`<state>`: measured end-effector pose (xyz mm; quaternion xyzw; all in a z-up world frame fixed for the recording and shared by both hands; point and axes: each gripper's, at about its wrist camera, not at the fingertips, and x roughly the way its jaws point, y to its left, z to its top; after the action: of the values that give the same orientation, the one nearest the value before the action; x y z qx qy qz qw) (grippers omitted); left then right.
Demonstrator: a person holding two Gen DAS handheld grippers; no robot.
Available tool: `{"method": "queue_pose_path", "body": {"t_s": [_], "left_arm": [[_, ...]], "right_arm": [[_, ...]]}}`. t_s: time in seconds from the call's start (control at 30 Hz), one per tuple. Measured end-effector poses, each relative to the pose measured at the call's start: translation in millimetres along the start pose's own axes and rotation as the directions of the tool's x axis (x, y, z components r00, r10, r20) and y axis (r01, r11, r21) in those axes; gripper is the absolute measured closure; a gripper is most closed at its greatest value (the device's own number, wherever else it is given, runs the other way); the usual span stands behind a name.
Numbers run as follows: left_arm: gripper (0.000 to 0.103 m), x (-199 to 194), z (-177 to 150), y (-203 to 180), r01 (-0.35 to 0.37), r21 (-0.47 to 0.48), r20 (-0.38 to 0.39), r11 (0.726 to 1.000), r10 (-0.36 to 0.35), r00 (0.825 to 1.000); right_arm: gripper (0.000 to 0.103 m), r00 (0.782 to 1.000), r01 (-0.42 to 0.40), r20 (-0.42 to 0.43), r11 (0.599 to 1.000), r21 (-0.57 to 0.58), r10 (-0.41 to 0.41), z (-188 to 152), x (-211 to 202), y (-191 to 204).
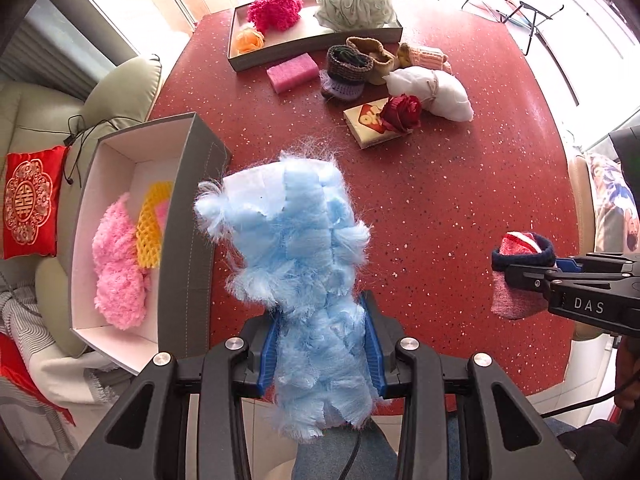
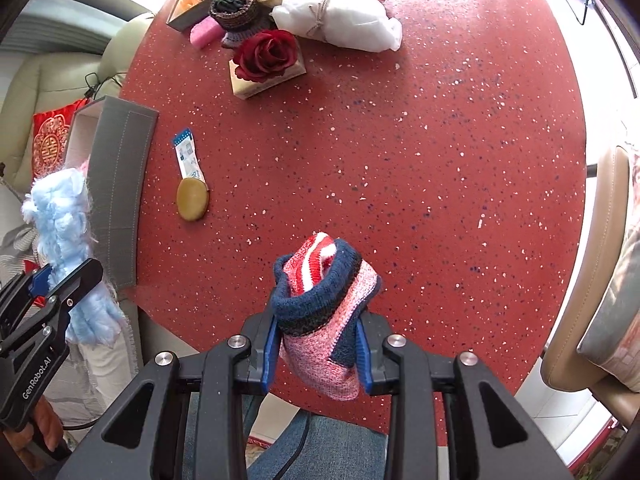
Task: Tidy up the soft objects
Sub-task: 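Lift the blue duster and striped sock and hold them above the table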
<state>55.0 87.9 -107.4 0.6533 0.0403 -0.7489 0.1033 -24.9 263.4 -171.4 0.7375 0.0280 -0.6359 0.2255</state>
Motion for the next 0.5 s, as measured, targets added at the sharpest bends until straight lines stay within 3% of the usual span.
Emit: {"method": "queue_pose_path", "body": {"t_s": [0.5], "left_arm": [[0.065,-5,-1,-8,-0.03,0.044,-0.006,0.999,0.031,1.0]], "right_arm": [[0.068,0.999,-0.039,0.003,0.998,0.044,0.039,0,2,-8]]}}
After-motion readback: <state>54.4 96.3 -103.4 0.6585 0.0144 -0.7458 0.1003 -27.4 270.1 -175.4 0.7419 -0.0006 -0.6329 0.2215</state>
